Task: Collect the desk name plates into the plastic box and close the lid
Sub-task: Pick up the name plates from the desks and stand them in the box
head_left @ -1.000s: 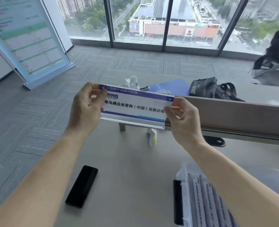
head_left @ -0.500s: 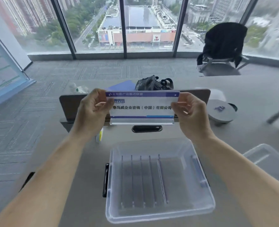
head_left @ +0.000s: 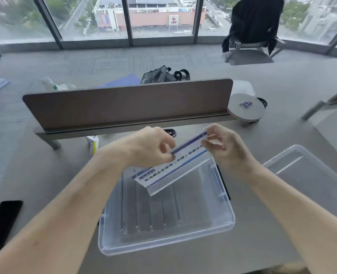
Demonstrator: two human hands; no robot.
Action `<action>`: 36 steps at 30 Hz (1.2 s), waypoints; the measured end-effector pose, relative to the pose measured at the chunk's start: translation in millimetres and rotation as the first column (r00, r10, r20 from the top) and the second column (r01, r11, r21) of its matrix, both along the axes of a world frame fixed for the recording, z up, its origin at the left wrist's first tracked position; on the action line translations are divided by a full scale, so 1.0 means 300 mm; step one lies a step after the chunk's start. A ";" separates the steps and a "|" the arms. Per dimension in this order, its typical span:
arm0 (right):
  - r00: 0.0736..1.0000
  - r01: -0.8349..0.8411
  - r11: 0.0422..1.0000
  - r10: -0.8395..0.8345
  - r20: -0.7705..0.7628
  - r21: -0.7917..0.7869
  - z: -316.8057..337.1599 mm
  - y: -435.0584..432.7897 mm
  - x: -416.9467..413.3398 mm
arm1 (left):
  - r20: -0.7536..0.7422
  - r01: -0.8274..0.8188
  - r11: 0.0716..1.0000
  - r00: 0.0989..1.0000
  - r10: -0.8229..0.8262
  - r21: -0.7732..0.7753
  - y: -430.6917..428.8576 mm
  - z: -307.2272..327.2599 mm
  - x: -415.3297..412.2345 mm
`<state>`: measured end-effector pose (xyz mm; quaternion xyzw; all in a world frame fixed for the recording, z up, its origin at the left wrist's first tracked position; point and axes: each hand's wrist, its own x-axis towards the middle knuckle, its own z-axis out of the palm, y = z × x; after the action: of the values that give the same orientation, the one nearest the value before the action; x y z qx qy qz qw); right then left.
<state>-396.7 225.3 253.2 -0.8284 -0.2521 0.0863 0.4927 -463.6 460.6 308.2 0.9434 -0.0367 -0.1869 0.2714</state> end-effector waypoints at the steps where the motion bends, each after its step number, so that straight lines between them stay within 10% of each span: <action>1: 0.999 -0.041 0.999 0.041 0.003 -0.035 -0.019 0.009 -0.002 | -0.038 0.004 1.000 0.999 -0.003 0.013 -0.035 -0.024 0.012; 9: 0.957 0.239 0.963 -0.255 -0.139 -0.124 -0.185 0.009 -0.034 | -0.210 -0.313 0.948 0.932 0.295 -0.057 -0.209 -0.233 0.073; 15: 0.783 -0.120 0.951 -0.087 -0.616 -0.286 -0.299 -0.036 -0.118 | -0.400 -0.532 0.847 0.773 0.492 0.014 -0.324 -0.384 0.093; 27: 0.769 -0.263 0.882 -0.053 -0.637 -0.391 -0.542 0.026 -0.121 | -0.345 -0.444 0.853 0.783 0.518 0.275 -0.377 -0.669 0.175; 36: 0.809 -0.282 0.805 -0.093 -0.580 -0.522 -0.611 0.046 -0.131 | -0.238 -0.544 0.825 0.790 0.565 0.154 -0.268 -0.715 0.103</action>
<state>-436.0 239.1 70.0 -0.8577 -0.0938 0.4332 0.2605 -432.7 380.1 93.8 0.8871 0.2869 -0.2289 0.2798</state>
